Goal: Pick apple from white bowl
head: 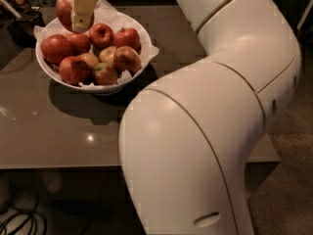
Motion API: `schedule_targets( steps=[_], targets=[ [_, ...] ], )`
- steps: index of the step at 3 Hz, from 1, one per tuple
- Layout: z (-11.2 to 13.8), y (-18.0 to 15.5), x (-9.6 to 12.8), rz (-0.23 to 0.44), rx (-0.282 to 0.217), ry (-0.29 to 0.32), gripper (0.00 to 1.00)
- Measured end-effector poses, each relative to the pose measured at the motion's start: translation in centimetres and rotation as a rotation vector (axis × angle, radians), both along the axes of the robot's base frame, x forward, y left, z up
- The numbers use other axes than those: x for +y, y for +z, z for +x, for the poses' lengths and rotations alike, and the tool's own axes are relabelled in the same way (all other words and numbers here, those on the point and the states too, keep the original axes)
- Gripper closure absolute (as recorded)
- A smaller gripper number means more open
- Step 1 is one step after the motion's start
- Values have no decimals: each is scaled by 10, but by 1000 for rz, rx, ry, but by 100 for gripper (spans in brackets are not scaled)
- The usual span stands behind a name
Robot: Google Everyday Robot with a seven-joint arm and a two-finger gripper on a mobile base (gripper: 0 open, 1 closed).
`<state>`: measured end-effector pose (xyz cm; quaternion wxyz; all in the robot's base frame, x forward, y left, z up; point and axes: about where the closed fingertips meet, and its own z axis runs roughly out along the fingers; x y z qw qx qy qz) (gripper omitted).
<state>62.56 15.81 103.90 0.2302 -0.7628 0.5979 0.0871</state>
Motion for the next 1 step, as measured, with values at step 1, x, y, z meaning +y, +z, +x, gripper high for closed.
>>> schedule_targets(
  steps=[1],
  targets=[
    [6, 1, 7, 23, -19, -6, 100]
  ],
)
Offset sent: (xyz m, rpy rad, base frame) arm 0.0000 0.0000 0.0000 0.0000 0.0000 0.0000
